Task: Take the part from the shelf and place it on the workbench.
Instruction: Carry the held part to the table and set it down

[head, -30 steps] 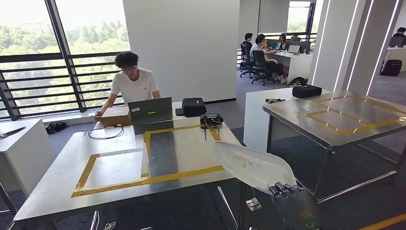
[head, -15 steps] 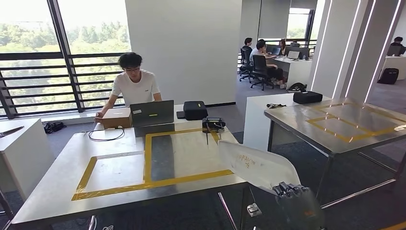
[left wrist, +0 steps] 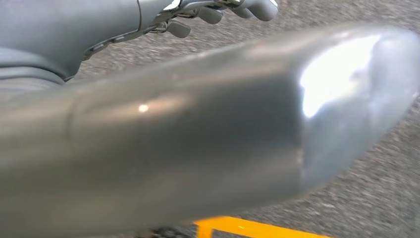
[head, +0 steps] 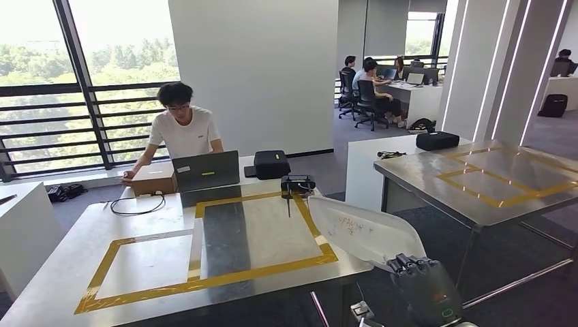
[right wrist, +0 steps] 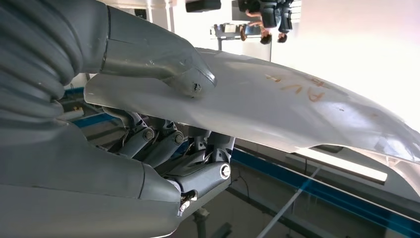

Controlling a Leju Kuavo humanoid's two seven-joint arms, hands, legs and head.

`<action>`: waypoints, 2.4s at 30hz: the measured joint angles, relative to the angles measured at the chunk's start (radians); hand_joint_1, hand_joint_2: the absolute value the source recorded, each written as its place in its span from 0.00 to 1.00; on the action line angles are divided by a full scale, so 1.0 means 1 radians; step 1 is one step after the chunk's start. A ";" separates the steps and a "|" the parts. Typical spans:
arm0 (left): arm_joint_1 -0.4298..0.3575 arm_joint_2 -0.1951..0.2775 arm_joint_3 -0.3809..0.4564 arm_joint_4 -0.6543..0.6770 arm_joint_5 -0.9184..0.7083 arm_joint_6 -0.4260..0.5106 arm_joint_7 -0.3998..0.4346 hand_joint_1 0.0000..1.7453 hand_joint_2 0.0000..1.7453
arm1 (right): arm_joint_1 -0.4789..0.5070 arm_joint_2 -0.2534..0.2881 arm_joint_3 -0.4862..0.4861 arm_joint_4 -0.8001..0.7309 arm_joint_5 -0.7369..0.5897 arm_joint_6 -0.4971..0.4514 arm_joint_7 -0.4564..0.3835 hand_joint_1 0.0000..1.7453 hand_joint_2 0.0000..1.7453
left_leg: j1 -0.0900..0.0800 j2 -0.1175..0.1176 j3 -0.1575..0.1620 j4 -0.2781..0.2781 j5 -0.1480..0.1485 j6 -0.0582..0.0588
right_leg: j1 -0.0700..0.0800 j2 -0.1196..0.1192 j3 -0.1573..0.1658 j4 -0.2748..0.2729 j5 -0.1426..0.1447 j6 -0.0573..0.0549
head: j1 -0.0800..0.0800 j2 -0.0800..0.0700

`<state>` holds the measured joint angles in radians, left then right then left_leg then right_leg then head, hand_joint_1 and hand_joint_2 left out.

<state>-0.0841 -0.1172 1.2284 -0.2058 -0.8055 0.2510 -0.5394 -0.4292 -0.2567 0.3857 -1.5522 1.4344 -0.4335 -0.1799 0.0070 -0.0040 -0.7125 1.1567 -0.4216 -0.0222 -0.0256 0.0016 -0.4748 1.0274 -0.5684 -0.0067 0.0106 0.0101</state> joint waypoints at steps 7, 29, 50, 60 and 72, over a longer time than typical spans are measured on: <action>-0.001 -0.003 0.000 0.001 -0.011 -0.005 0.002 0.00 0.00 | 0.016 -0.009 0.001 -0.006 0.001 0.000 0.010 1.00 1.00 | -0.004 -0.007 0.086 -0.132 -0.004 0.047 | 0.002 0.001 -0.008 0.086 0.016 0.040 | 0.001 0.000; 0.001 -0.018 -0.004 0.002 -0.035 -0.005 0.013 0.00 0.00 | 0.141 -0.090 -0.027 -0.122 -0.002 0.002 0.024 1.00 1.00 | -0.005 0.001 0.017 0.093 -0.199 0.008 | 0.014 -0.027 -0.040 -0.017 0.056 -0.016 | 0.000 0.000; 0.008 0.034 -0.011 -0.007 -0.051 0.001 0.053 0.00 0.00 | 0.134 -0.146 -0.040 -0.136 -0.041 0.020 -0.004 1.00 1.00 | -0.001 -0.096 0.161 -0.121 -0.096 0.030 | 0.024 0.046 -0.150 0.001 0.128 0.012 | 0.008 -0.001; 0.017 0.100 0.003 -0.016 0.007 -0.041 0.088 0.00 0.00 | 0.139 -0.148 -0.042 -0.138 -0.052 0.020 0.000 1.00 1.00 | -0.003 -0.002 -0.007 0.099 -0.105 -0.002 | 0.020 -0.011 -0.045 -0.023 0.060 -0.020 | 0.005 -0.001; 0.008 0.111 0.037 -0.020 0.042 -0.085 0.031 0.00 0.00 | 0.113 -0.153 -0.044 -0.123 -0.087 0.093 -0.029 1.00 1.00 | -0.004 -0.003 0.103 -0.129 -0.029 0.054 | 0.018 -0.008 -0.164 0.233 -0.076 0.029 | 0.006 -0.001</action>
<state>-0.0758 -0.0063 1.2656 -0.2255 -0.7633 0.1660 -0.5084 -0.3163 -0.4093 0.3417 -1.6757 1.3477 -0.3405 -0.2085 0.0028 -0.0066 -0.6096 1.0273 -0.4505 0.0315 -0.0074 -0.0066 -0.6393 1.2604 -0.6449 0.0219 0.0171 0.0095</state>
